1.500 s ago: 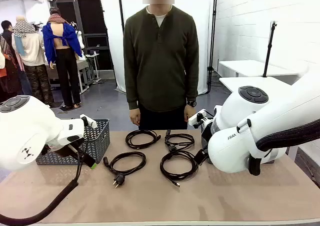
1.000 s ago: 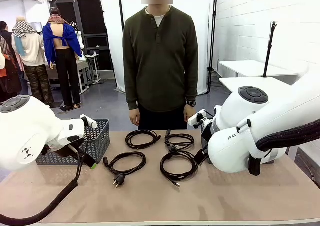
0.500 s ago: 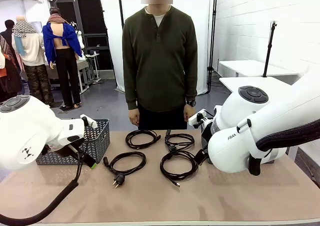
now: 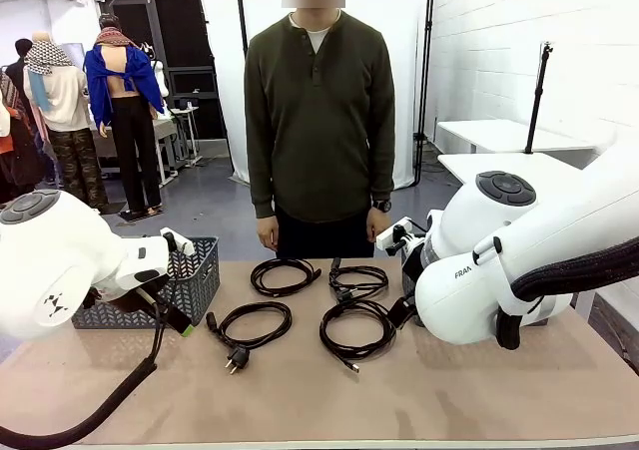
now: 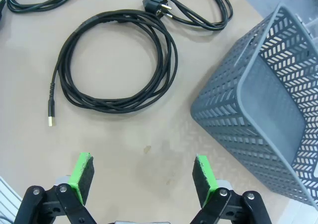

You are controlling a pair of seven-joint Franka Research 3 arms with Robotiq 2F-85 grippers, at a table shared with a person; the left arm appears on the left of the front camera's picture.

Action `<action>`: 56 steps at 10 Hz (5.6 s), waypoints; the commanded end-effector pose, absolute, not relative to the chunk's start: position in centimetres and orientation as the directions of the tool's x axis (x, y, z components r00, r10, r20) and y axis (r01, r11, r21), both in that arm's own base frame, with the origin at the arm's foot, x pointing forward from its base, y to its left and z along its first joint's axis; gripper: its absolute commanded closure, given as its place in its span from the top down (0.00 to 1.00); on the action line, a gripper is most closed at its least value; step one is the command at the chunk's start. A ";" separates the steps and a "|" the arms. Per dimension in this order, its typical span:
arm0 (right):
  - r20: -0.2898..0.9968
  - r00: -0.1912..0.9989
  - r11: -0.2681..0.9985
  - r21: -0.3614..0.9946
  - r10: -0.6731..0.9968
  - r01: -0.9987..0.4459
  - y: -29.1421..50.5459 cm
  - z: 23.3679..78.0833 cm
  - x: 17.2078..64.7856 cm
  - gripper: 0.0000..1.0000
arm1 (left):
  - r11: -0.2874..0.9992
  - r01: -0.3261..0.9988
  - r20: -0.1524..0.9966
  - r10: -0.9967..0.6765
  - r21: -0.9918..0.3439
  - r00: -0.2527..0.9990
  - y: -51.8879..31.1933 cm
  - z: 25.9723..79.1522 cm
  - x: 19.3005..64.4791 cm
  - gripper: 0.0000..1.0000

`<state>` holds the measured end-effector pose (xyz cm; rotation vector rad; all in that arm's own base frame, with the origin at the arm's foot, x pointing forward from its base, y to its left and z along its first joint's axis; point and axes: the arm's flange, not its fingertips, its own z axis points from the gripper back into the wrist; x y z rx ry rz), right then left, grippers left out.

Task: Organize the cables according to human instructions.
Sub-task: Pick up a bundle of cables and place it in the basket indicated by the human.

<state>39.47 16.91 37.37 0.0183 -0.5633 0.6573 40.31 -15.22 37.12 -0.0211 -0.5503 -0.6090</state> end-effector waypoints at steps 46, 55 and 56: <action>0.632 0.301 0.405 -0.022 0.714 -0.914 7.3 50.2 36.5 1.00 | 0.474 0.877 0.645 -0.694 0.076 0.319 -6.0 48.6 37.4 1.00; 0.401 0.679 0.732 0.030 0.615 -0.681 21.7 49.4 43.0 1.00 | 0.474 0.877 0.645 -0.694 0.076 0.319 -6.0 48.6 37.4 1.00; 0.369 0.703 0.741 0.054 0.608 -0.670 22.8 48.7 43.8 1.00 | 0.474 0.877 0.645 -0.694 0.076 0.319 -6.0 48.6 37.4 1.00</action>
